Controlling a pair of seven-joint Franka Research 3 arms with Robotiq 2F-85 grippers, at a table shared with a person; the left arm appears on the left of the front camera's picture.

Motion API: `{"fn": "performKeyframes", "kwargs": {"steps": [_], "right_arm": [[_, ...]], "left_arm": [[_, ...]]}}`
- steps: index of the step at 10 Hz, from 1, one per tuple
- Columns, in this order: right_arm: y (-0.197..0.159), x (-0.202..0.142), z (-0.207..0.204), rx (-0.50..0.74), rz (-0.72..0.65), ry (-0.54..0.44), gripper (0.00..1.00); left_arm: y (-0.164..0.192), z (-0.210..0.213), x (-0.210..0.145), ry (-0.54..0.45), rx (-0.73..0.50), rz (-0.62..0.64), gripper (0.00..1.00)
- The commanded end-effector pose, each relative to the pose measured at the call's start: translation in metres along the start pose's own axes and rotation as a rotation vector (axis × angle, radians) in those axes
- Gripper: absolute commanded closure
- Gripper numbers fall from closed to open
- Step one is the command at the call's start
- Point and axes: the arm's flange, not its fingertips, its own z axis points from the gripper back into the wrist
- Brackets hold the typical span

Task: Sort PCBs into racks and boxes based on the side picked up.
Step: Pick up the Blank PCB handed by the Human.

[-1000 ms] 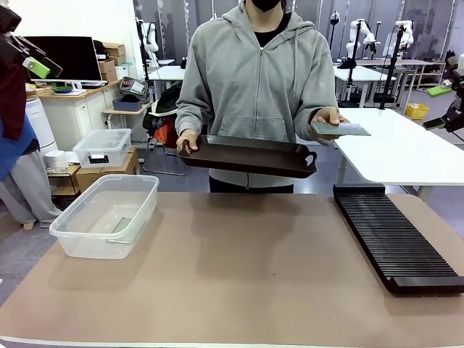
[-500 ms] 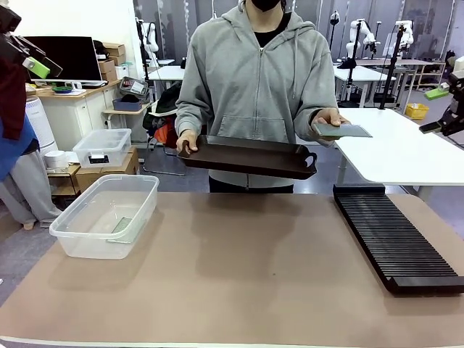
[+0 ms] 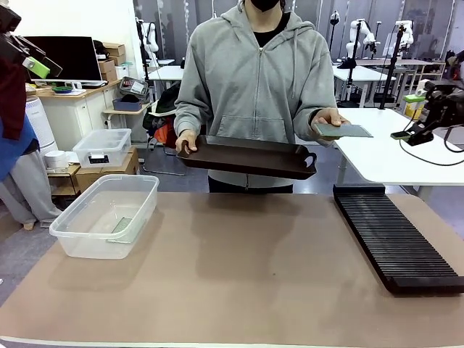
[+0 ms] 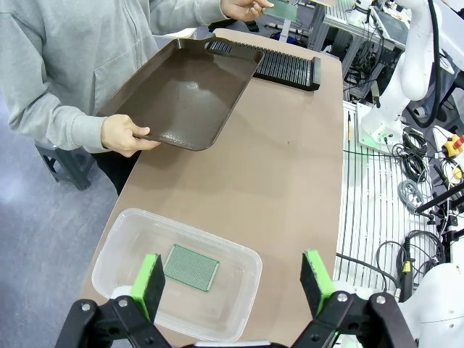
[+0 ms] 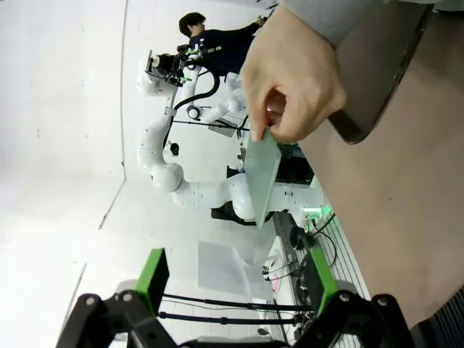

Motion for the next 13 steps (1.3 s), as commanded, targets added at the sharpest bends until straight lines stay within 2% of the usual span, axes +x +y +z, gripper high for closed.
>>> {"fn": "performKeyframes", "kwargs": {"steps": [1, 5, 9, 10, 11, 12, 13], "right_arm": [[-0.001, 0.022, -0.009, 0.052, -0.023, 0.059, 0.00], [-0.015, 0.048, -0.043, 0.084, -0.053, 0.122, 0.00], [-0.022, 0.059, -0.073, 0.074, -0.053, 0.119, 0.00], [-0.023, 0.058, -0.076, 0.067, -0.011, 0.122, 0.38], [-0.021, 0.055, -0.078, 0.057, -0.026, 0.130, 0.60], [-0.022, 0.055, -0.078, 0.048, -0.025, 0.127, 0.98], [-0.022, 0.056, -0.079, 0.047, -0.022, 0.123, 1.00]], "left_arm": [[-0.002, -0.001, -0.002, -0.004, -0.005, 0.001, 0.00], [-0.002, -0.001, -0.002, -0.004, -0.005, 0.001, 0.00], [-0.002, -0.001, -0.002, -0.004, -0.005, 0.001, 0.00], [-0.002, -0.001, -0.002, -0.004, -0.005, 0.001, 0.00], [-0.002, -0.001, -0.002, -0.004, -0.005, 0.001, 0.00], [-0.002, -0.001, -0.002, -0.004, -0.005, 0.001, 0.00], [-0.002, -0.001, -0.002, -0.004, -0.005, 0.001, 0.00]]}}
